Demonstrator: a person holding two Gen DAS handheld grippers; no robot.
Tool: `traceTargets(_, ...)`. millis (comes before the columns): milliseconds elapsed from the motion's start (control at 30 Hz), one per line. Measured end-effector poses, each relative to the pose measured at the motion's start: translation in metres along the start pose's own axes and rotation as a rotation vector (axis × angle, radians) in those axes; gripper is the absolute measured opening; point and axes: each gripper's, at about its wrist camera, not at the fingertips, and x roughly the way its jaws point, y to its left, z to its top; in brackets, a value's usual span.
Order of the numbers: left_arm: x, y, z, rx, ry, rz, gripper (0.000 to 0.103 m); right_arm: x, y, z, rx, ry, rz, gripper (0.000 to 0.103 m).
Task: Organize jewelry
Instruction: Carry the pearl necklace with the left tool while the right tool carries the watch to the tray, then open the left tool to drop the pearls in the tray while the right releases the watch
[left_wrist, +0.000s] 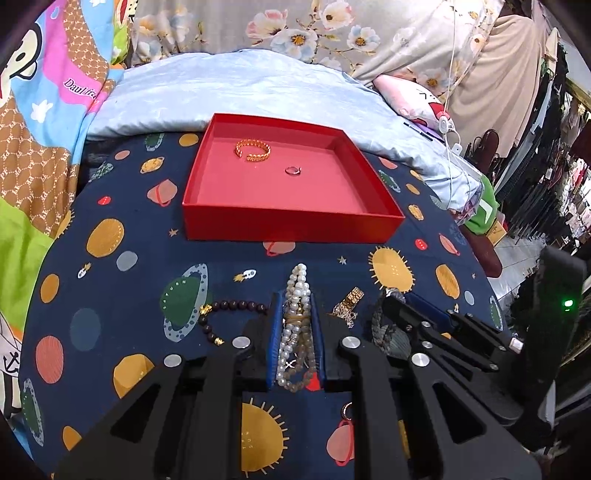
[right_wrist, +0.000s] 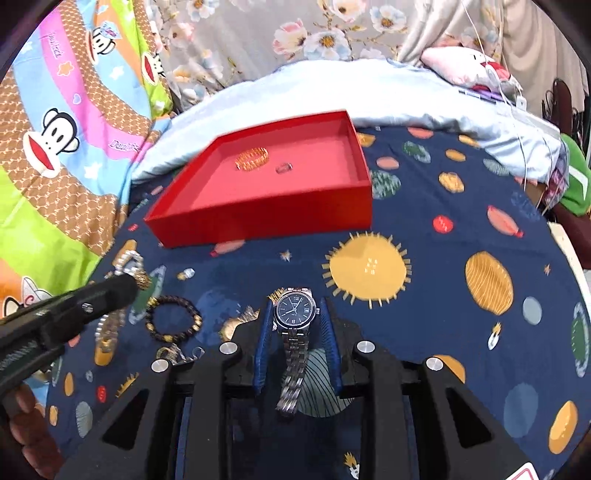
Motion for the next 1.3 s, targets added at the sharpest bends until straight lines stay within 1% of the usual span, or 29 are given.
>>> traceTargets(133,-0.005,-0.002,0.008,0.01,-0.021,0.001,0.014,-0.013,0.004,0.013,-0.012,-0.034,0.017,0.025)
traceTargets(300,-0.008,-0.006,0.027,0.034,-0.058,0.01,0.014,-0.027,0.008,0.037,-0.042,-0.084,0.034,0.025)
traceTargets(433,-0.01,-0.008,0.056,0.053,-0.099,0.004,0.014,-0.032,0.008,0.066,-0.066,-0.128,0.048,0.025)
traceTargets(567,-0.002,-0.009,0.092,0.071,-0.137,0.005,0.014,-0.025,0.008,0.1,-0.079,-0.156,0.067,0.025)
traceTargets(633,0.008,-0.006,0.112,0.069,-0.142,-0.005,0.014,-0.015,0.008,0.121,-0.091,-0.17,0.067,0.025)
traceTargets(733,0.03,0.001,0.139,0.054,-0.128,-0.021,0.014,0.002,0.01,0.146,-0.106,-0.175,0.057,0.025)
traceTargets(800,0.046,0.004,0.15,0.055,-0.122,-0.003,0.014,0.021,0.007,0.161,-0.103,-0.164,0.059,0.025)
traceTargets(867,0.07,0.009,0.159,0.059,-0.095,0.032,0.014,0.043,0.004,0.174,-0.104,-0.145,0.052,0.025)
traceTargets(1033,0.123,0.021,0.164,0.062,-0.012,0.076,0.014,0.094,-0.004,0.192,-0.096,-0.082,0.044,0.025)
traceTargets(1200,0.158,0.031,0.162,0.057,0.067,0.103,0.014,0.144,-0.008,0.197,-0.103,0.032,0.037,0.025)
traceTargets(1300,0.169,0.036,0.162,0.045,0.089,0.116,0.015,0.164,-0.011,0.2,-0.103,0.097,0.031,0.025)
